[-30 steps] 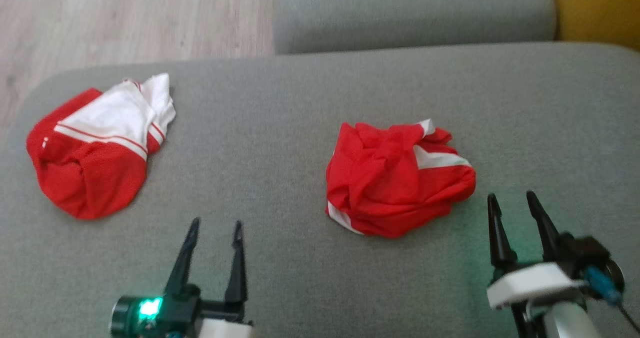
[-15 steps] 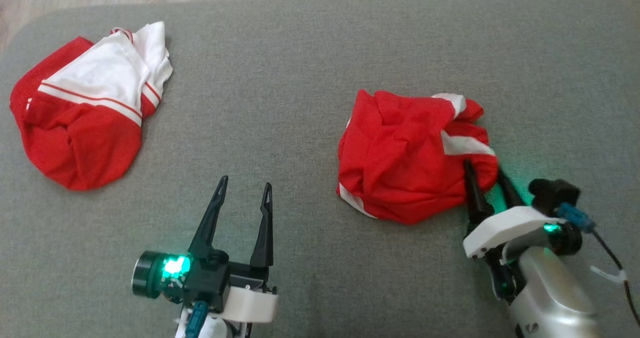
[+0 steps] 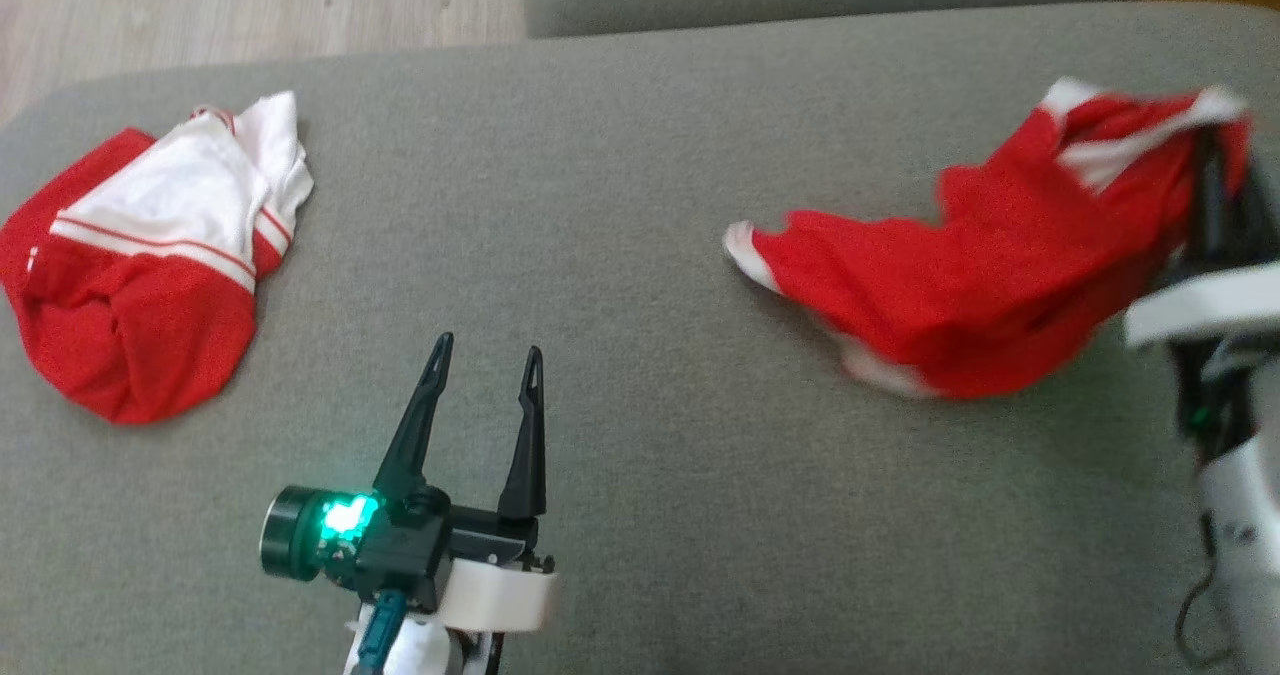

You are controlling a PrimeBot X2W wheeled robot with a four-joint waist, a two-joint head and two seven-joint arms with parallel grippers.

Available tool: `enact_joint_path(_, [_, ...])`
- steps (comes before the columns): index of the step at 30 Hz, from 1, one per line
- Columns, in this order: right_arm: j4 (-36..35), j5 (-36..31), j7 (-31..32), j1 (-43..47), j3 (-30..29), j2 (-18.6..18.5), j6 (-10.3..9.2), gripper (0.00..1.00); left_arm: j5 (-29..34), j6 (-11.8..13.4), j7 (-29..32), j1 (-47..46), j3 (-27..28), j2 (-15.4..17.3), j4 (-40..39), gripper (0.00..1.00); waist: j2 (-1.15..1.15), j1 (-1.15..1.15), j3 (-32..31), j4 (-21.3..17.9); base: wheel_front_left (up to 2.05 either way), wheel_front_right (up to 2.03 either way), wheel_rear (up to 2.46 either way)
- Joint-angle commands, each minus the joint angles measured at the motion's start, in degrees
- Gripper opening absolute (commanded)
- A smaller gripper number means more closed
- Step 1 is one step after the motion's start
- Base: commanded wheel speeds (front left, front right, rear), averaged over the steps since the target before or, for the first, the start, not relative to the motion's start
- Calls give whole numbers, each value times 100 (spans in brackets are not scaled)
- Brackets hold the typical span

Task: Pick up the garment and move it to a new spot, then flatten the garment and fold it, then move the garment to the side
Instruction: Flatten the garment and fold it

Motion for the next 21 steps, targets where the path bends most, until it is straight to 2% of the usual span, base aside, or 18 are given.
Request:
enact_joint_path(1, [-490,-109,-37,-432,49,-125,39,0,-74,-20,-46,-106,194,-20,-242,100,0,0,-156,-95,0,0,0])
enact_joint_path(4, [-958,-279,-37,-652,137,-140,39,0,-158,-72,-46,-68,202,-20,-287,100,0,0,-257,-121,0,0,0])
enact_joint_path(8, [-1205,-337,30,-608,528,72,39,0,-201,-109,-46,-28,182,-20,-276,100,0,0,-310,-100,0,0,0])
enact_joint_path(11, [-1287,-348,176,-279,1046,403,39,0,-210,-153,-46,-15,128,-20,-250,100,0,0,-310,-10,0,0,0])
enact_joint_path(15, [-1012,-194,220,315,1899,894,39,0,-250,-207,-46,-35,41,-20,-197,100,0,0,-263,190,0,0,0])
enact_joint_path(20, [-510,116,145,754,3169,1143,39,0,-351,-278,-46,-72,13,-20,-116,100,0,0,-247,440,0,0,0])
enact_joint_path(21, [-428,140,125,779,3380,1157,39,24,-387,-269,-46,-77,35,-20,-103,100,0,0,-251,475,0,0,0])
